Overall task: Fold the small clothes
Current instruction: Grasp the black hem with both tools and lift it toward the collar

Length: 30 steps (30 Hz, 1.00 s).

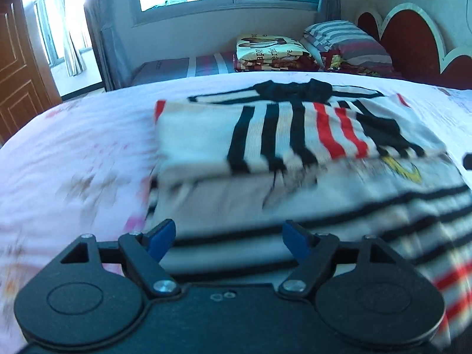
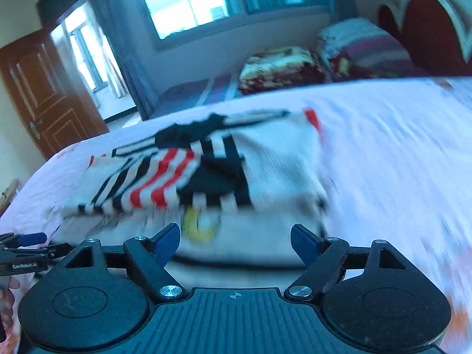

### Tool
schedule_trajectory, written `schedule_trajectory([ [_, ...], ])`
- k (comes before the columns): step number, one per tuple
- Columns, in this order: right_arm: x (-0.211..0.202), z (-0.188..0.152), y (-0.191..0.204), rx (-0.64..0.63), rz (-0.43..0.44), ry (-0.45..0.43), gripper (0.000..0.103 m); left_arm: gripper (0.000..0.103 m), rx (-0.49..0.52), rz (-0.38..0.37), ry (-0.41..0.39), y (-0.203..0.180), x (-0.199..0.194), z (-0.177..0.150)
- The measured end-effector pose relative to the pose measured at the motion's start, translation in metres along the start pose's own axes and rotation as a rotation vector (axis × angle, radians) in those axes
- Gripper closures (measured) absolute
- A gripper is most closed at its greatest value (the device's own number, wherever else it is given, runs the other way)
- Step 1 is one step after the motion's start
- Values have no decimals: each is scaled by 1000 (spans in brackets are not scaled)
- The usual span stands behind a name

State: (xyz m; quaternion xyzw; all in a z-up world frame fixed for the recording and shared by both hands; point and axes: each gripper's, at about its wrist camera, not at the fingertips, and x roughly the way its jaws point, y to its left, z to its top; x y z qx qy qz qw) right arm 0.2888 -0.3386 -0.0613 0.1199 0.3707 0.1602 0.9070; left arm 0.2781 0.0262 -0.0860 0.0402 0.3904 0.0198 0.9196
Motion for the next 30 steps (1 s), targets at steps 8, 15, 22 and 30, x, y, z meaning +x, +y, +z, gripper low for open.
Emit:
schedule_trajectory([
  [8, -96, -79, -12, 159, 7, 77, 41, 53, -236, -146, 85, 63, -75, -92],
  [15, -125, -126, -23, 298, 42, 143, 52, 55, -500, -416, 150, 82, -92, -142],
  [22, -120, -144, -39, 459, 166, 173, 53, 55, -636, -573, 191, 79, -75, -152],
  [30, -95, -132, -46, 522, 253, 170, 53, 66, -791, -646, 168, 86, -38, -145],
])
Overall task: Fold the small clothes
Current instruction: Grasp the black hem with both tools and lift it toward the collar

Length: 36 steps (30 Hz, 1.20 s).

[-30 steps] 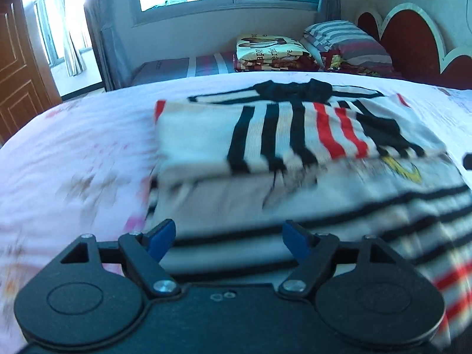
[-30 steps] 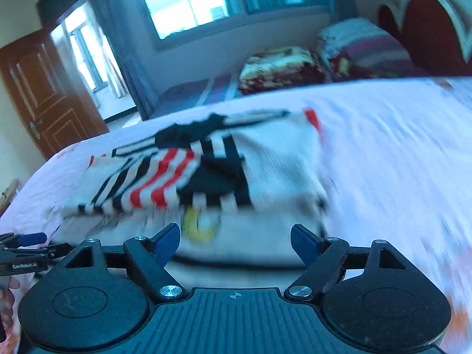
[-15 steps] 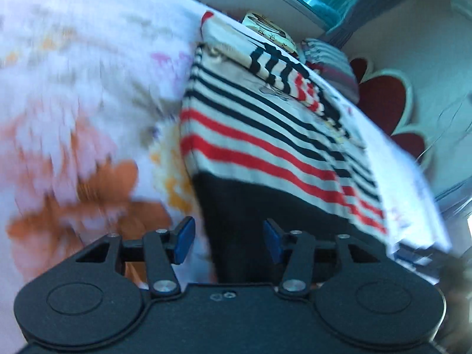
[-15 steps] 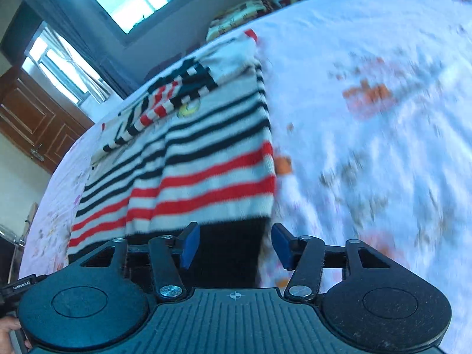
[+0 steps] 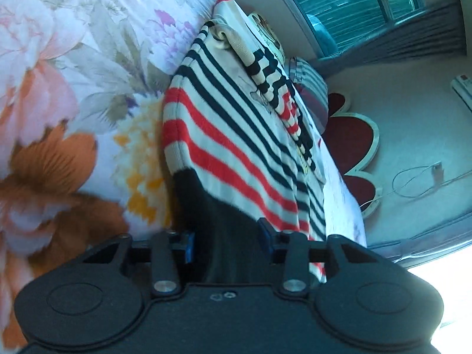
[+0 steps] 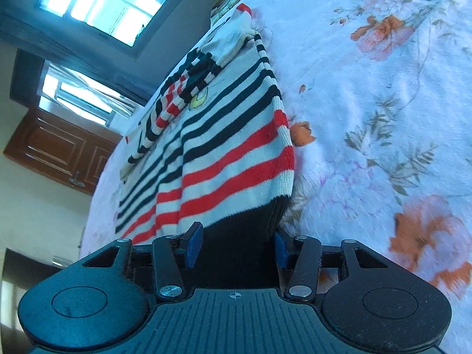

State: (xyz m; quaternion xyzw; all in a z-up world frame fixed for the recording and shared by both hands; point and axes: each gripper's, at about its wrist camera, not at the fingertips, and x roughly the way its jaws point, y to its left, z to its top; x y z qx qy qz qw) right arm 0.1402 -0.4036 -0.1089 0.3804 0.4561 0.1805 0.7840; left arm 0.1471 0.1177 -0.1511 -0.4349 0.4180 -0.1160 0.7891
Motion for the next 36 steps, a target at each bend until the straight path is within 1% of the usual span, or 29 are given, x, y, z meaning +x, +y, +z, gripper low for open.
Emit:
schedule_trajectory([
  [2, 5, 3, 1, 4, 9, 4, 55, 70, 16, 6, 5, -4, 4, 3],
  [3, 5, 2, 2, -7, 8, 12, 73, 82, 37, 19, 5, -6, 5, 3],
  [4, 6, 1, 3, -15, 10, 35, 86, 96, 57, 29, 15, -8, 7, 3],
  [5, 9, -1, 3, -19, 12, 61, 99, 96, 68, 32, 18, -8, 7, 1],
  [6, 6, -3, 4, -39, 12, 59, 99, 97, 74, 26, 2, -9, 3, -1],
  [9, -17, -5, 16, -102, 83, -23, 99, 97, 101, -57, -93, -17, -20, -1],
  [10, -24, -4, 19, -114, 91, -48, 99, 97, 115, -71, -117, -19, -26, -1],
  [11, -27, -3, 20, -132, 80, -65, 99, 97, 147, -57, -135, -21, -30, 0],
  [12, -26, -4, 18, -148, 53, -69, 99, 97, 178, -21, -136, -22, -29, 0],
  [13, -18, -4, 14, -154, 1, -46, 99, 97, 187, 22, -109, -17, -23, 1],
  [14, -6, -5, 7, -138, -51, 2, 99, 97, 170, 66, -70, -9, -14, 1],
  [15, 2, -6, -1, -107, -80, 34, 99, 96, 139, 97, -39, -1, -5, 1],
  [16, 1, -6, -6, -66, -49, 17, 99, 97, 115, 78, -52, 3, -5, 0],
  [18, -5, -4, -4, -28, -29, -21, 99, 97, 110, 69, -67, -1, -9, 0],
  [23, -24, 11, 33, -93, 19, -114, 99, 97, 131, -3, -146, -24, -30, 10],
  [27, -32, 38, 64, -120, 63, -180, 99, 97, 173, -55, -204, -54, -37, 37],
  [30, -26, 70, 87, -129, 98, -211, 99, 97, 206, -80, -220, -77, -32, 67],
  [34, -11, 122, 111, -134, 111, -240, 99, 97, 238, -77, -239, -107, -8, 114],
  [36, 3, 153, 117, -128, 115, -243, 99, 97, 252, -57, -241, -116, 8, 141],
])
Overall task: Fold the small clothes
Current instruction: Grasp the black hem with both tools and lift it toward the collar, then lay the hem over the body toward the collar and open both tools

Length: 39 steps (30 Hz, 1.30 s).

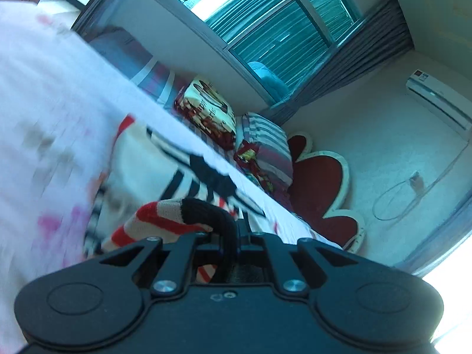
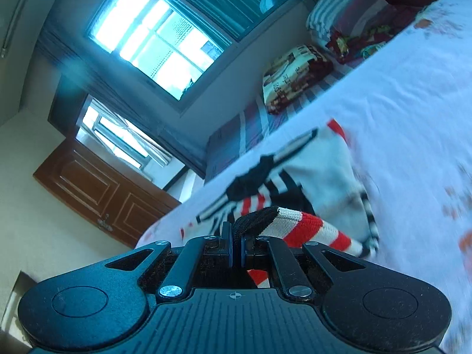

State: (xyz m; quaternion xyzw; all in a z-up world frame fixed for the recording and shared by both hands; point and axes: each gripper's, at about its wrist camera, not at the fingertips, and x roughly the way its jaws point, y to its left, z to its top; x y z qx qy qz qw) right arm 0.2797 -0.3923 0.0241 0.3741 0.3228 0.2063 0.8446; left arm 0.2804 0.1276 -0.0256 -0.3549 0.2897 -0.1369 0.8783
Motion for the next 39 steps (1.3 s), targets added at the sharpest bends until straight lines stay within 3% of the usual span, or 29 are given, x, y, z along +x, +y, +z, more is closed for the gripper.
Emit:
schedule_trajectory([
  [7, 123, 86, -53, 124, -9, 52, 99, 97, 16, 106, 67, 21, 112, 63],
  [10, 178, 102, -84, 129, -34, 92, 99, 97, 17, 154, 110, 42, 161, 77],
  [12, 210, 108, -105, 138, -36, 110, 99, 96, 22, 146, 138, 55, 188, 83],
  [13, 222, 110, -112, 119, -35, 102, 98, 90, 27, 142, 142, 61, 198, 86],
  [14, 231, 113, -118, 106, -49, 94, 93, 85, 32, 135, 123, 64, 205, 87],
  [16, 242, 117, -128, 89, -82, 55, 53, 44, 22, 131, 72, 71, 210, 91],
  [17, 241, 118, -129, 59, -108, 9, 27, 37, 27, 137, 35, 73, 209, 91],
  [18, 238, 119, -130, 32, -120, -32, 26, 33, 55, 141, 1, 72, 206, 90],
  [21, 229, 119, -131, -12, -89, -56, 26, 37, 135, 158, 20, 69, 206, 88],
  [25, 242, 101, -105, -239, -158, 35, 27, 49, 312, 282, 139, 58, 229, 83],
  [28, 271, 78, -88, -420, -286, 109, 40, 55, 374, 342, 149, 52, 238, 77],
  [29, 277, 68, -84, -477, -308, 108, 57, 61, 407, 375, 146, 48, 239, 74],
  [30, 281, 60, -80, -537, -342, 105, 81, 75, 432, 407, 135, 45, 239, 70],
  [31, 286, 52, -77, -586, -383, 96, 86, 87, 433, 418, 117, 46, 236, 68],
  [32, 287, 47, -75, -604, -387, 89, 96, 93, 420, 421, 96, 47, 232, 68],
  [33, 286, 44, -76, -600, -389, 76, 98, 98, 404, 415, 64, 47, 226, 68],
  [39, 262, 46, -77, -589, -403, -54, 98, 98, 469, 379, -66, 31, 205, 67],
])
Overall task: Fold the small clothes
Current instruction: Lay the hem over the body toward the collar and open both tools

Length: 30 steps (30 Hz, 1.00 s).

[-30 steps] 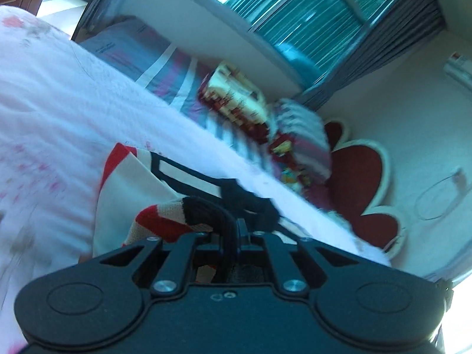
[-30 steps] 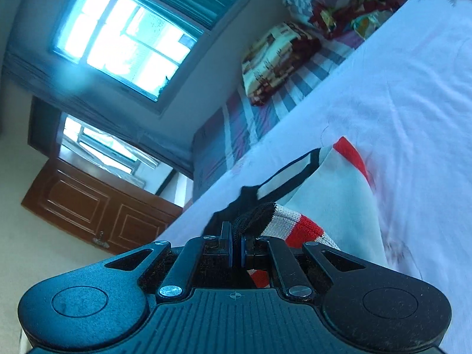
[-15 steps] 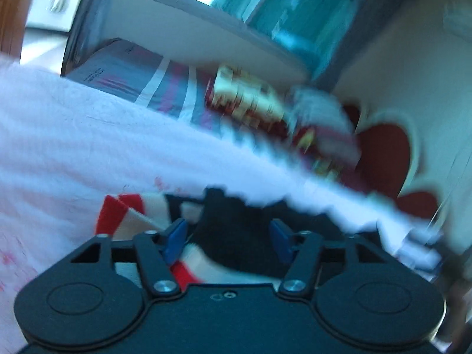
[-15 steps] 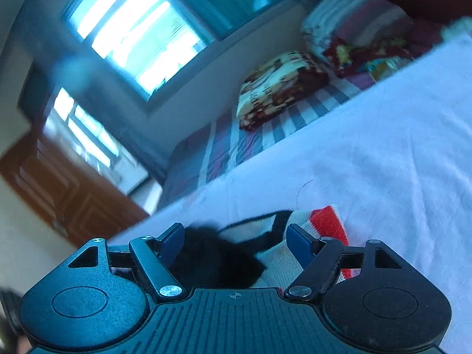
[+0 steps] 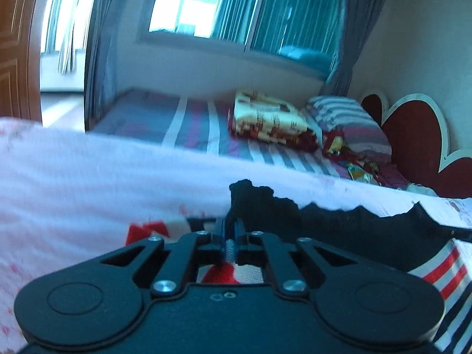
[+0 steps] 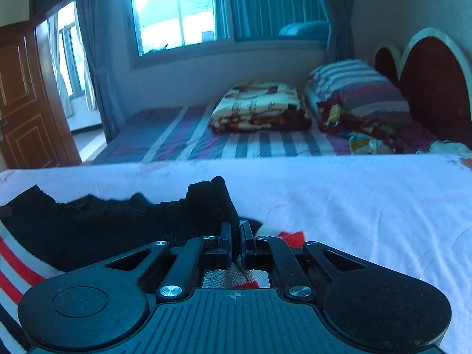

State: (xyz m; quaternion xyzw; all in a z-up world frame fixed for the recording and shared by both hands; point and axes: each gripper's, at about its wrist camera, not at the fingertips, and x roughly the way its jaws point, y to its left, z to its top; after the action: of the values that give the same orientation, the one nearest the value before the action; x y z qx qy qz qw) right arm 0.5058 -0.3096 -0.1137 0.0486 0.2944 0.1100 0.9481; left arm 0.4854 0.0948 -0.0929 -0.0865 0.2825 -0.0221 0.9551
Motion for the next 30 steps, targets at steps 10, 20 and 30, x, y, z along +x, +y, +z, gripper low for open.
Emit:
schedule_trajectory([
  [10, 14, 1, -5, 30, -99, 112, 78, 71, 123, 154, 83, -20, 19, -8],
  [20, 1, -18, 126, -294, 126, 180, 49, 43, 360, -4, 112, -135, 13, -31],
  [30, -48, -31, -1, -66, -82, 181, 43, 35, 232, 75, 101, -24, -43, -48],
])
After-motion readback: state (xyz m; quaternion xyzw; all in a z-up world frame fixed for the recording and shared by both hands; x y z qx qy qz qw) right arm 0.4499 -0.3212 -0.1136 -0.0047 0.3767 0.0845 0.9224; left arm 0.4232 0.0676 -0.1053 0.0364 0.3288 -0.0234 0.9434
